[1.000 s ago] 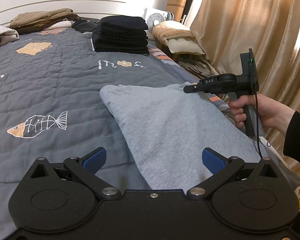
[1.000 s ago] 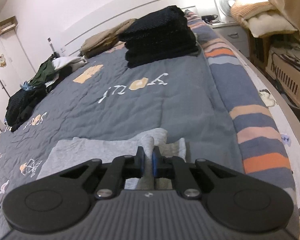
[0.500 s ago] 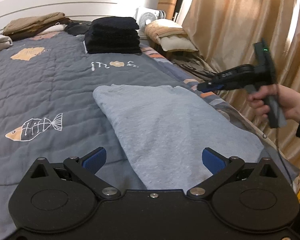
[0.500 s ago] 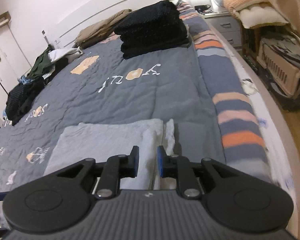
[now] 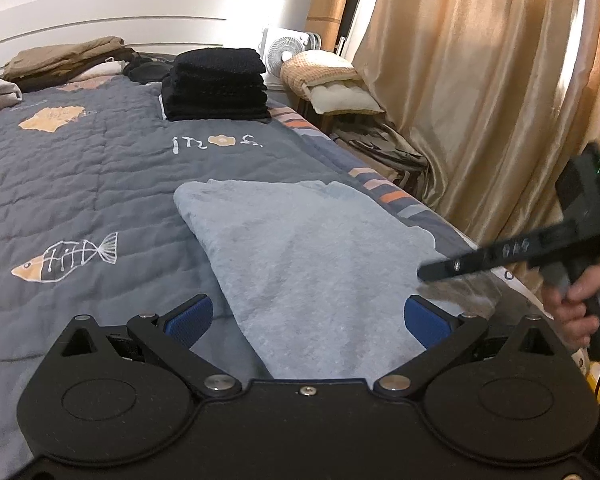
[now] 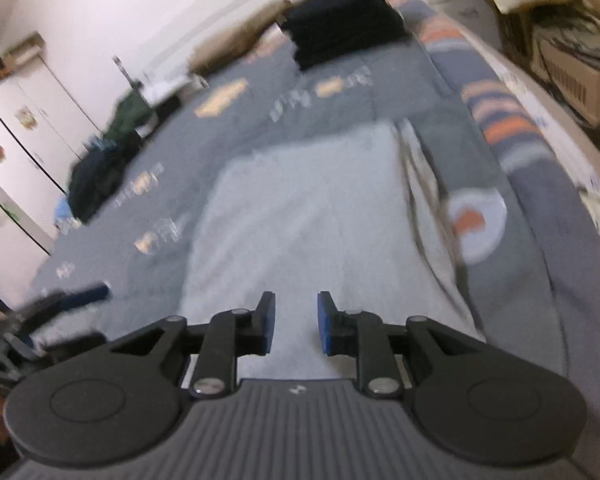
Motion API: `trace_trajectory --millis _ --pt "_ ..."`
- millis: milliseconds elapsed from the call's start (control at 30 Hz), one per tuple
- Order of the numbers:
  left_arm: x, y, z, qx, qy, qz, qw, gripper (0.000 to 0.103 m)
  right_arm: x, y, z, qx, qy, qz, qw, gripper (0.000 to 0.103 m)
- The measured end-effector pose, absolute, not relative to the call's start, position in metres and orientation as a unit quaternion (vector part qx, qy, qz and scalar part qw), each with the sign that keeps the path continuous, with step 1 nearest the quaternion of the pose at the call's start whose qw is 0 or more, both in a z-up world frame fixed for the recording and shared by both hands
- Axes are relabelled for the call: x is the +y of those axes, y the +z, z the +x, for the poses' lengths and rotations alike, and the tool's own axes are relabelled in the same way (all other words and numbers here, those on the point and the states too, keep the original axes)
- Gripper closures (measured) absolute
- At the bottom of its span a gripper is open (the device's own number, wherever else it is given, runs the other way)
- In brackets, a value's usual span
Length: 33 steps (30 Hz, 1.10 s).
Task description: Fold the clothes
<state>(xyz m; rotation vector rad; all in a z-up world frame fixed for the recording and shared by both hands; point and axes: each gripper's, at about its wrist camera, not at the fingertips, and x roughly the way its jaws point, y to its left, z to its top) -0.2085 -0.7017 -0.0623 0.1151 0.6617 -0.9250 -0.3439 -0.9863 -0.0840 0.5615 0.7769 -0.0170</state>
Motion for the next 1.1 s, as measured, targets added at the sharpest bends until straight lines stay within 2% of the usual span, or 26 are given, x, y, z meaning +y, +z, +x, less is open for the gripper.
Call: trace_trajectory --millis 300,500,767,967,1100 --pt "-0.702 -0.065 -0.207 0.333 -0.451 0.010 0.828 0.000 -1.017 -0.105 -0.405 0.393 -0.050 0.312 0.864 0.084" --pt "-0.721 -0.082 -0.210 0.383 -0.520 -0.082 0.759 0.000 -1.017 -0.109 -0.410 0.392 -0.052 0.317 0.862 0.086" --pt "-0.739 -0.132 -0.210 0.496 -0.510 -0.066 0.700 0.001 -1.023 -0.113 -0.413 0.393 -0.047 0.321 0.860 0.086" --pt "-0.731 -0.127 -0.221 0.502 -0.534 -0.064 0.677 0.001 -1.029 -0.110 -0.417 0.395 -0.048 0.340 0.852 0.086" --pt "-0.717 -0.103 -0.210 0.463 -0.555 -0.114 0.681 0.000 -1.029 -0.088 -0.427 0.370 -0.053 0.331 0.866 0.083"
